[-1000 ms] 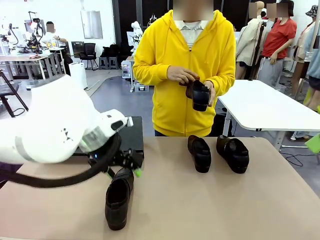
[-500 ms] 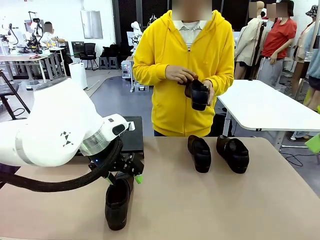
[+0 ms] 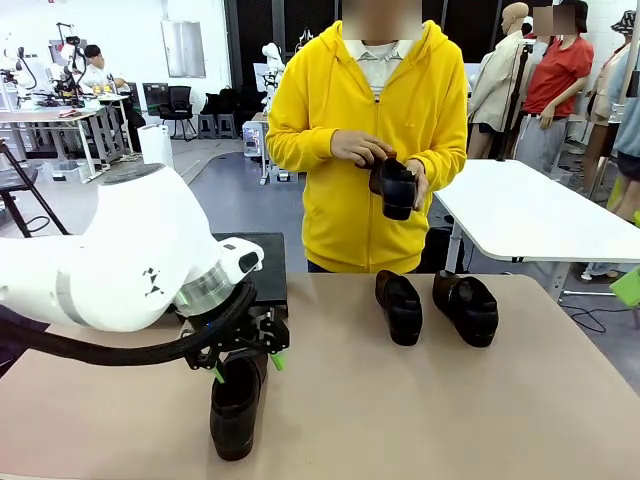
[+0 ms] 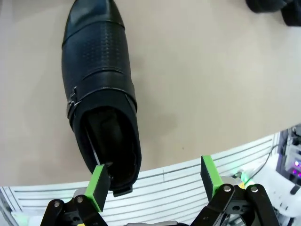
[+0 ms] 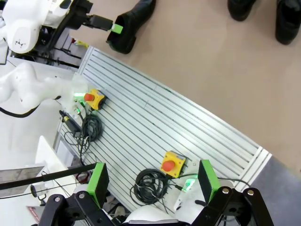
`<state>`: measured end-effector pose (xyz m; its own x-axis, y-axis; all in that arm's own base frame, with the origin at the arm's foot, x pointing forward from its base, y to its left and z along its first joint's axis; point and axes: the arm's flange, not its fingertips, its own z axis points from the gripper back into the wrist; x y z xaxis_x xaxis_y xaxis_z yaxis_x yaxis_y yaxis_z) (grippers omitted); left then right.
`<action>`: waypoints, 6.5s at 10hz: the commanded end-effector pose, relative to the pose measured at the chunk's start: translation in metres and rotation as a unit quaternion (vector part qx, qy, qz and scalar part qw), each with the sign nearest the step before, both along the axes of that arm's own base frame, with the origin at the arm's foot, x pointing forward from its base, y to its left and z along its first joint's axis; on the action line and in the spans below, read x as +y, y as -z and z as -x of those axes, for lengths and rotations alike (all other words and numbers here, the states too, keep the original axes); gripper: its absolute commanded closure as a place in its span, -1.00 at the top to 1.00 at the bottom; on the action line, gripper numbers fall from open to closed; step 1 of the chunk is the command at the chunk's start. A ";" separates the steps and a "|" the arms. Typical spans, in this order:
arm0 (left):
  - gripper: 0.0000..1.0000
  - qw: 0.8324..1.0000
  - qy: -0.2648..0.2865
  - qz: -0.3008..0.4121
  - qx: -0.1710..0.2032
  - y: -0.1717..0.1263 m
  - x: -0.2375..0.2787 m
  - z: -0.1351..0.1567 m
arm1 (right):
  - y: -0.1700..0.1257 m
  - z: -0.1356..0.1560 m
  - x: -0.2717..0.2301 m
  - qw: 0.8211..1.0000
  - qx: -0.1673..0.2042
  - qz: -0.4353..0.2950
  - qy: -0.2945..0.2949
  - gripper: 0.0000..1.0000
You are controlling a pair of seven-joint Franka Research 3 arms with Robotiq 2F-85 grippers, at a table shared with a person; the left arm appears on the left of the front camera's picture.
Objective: Organize the shoes by placing them on the stand.
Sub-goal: Place the Shoe from the middle of the table onto the Shoes Stand.
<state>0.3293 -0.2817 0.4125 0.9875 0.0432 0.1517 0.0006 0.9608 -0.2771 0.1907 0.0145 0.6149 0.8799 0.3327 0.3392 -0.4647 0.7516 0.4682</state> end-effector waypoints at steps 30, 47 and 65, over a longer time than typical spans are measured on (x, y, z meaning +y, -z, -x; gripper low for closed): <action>-1.00 0.970 0.170 -0.109 -0.138 -0.076 -0.012 0.091 | -0.002 -0.002 -0.001 1.000 -0.006 -0.002 -0.012 1.00; -1.00 0.972 0.083 -0.152 -0.158 -0.064 0.279 0.030 | -0.002 -0.002 -0.001 1.000 -0.006 -0.002 -0.012 1.00; -1.00 0.956 -0.073 -0.209 -0.191 -0.044 0.287 -0.268 | -0.002 -0.002 -0.001 1.000 -0.006 -0.002 -0.012 1.00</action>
